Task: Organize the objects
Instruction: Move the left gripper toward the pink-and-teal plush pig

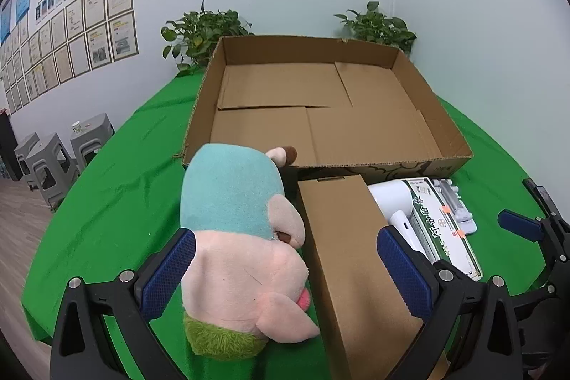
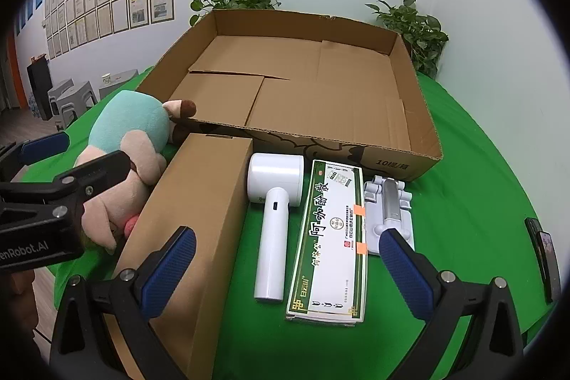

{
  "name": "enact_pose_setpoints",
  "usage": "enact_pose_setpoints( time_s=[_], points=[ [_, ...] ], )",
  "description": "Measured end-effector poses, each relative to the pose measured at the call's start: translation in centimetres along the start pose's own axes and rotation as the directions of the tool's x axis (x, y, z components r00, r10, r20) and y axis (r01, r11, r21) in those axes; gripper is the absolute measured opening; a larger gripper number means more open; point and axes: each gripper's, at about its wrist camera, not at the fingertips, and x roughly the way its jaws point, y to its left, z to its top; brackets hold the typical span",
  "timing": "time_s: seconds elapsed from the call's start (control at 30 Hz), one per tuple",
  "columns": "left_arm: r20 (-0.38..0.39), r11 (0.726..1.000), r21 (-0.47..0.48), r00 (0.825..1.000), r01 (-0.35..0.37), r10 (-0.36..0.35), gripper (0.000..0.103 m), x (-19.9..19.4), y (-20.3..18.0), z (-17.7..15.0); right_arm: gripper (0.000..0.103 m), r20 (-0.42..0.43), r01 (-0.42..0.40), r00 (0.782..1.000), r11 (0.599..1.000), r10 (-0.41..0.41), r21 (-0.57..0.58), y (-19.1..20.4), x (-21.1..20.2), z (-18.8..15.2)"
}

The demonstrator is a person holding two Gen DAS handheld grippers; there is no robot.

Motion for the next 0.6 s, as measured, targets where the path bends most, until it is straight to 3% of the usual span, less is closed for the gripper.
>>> enact_pose_setpoints(
  time_s=[0.3,0.6],
  points=[
    [0.006,0.999,-0.034,1.0,-0.005,0.005,0.103,-0.3,1.0,-0.4,0.102,0.014,-0.01,1.0,0.999,0.011,-0.038,0.8,-0.1,0.7],
    [-0.015,1.0,-0.003,1.0,0.018,-0.018,0.103,0.9,1.2,-0.5,0.102,-0.013,-0.019,1.0,1.0,0.019,-0.005,1.1,1.0,0.0]
  ],
)
